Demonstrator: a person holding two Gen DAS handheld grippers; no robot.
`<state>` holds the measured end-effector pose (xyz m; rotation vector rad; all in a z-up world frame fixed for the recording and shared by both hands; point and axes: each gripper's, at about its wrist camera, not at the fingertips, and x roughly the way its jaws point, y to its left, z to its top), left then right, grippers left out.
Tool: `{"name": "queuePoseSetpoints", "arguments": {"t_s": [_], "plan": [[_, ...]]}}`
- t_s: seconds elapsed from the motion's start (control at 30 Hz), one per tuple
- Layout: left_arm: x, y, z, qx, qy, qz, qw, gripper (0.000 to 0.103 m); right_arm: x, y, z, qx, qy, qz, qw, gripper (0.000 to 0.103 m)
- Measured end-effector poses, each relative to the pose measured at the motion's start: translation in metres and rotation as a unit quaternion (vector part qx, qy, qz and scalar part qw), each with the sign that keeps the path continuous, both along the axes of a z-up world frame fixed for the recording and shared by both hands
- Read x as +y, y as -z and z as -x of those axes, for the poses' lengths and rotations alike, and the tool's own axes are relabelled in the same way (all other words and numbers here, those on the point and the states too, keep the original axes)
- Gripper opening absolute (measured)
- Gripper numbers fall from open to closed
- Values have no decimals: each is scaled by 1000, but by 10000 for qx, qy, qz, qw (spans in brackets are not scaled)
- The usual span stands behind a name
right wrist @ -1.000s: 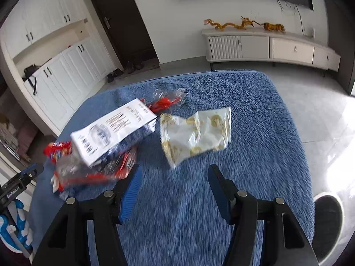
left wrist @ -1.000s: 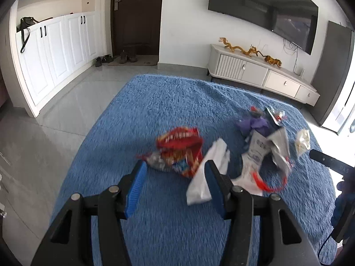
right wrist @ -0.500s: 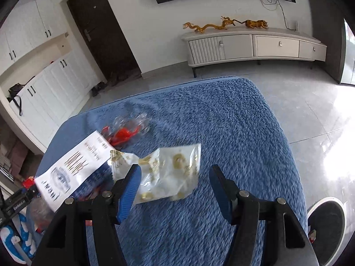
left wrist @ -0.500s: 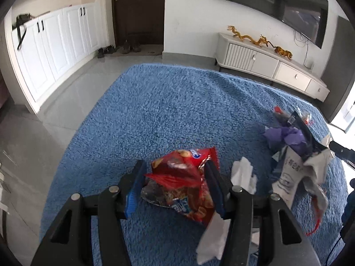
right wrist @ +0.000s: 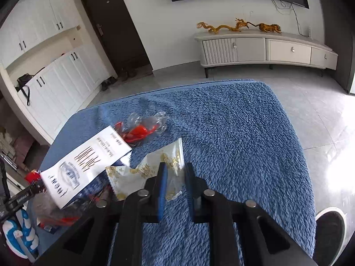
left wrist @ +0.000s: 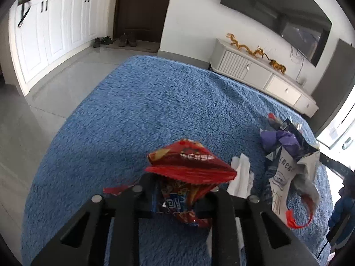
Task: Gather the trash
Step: 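Grasp the red chip bag with the left tool while the right tool grasps the clear snack wrapper, then carry both items over the white bin and open both tools to drop them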
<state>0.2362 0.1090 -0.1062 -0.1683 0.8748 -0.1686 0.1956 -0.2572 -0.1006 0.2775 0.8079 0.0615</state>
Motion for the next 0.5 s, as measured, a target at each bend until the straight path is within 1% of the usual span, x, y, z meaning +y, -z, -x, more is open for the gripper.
{"name": "queuePoseSetpoints", "arguments": {"t_s": [0.23, 0.5], "plan": [[31, -18, 29, -126, -271, 140, 9995, 20, 8, -21, 31, -142, -80, 116, 9998, 11], [53, -40, 73, -331, -359, 226, 9986, 20, 16, -48, 77, -328, -152, 230, 9991, 11]]}}
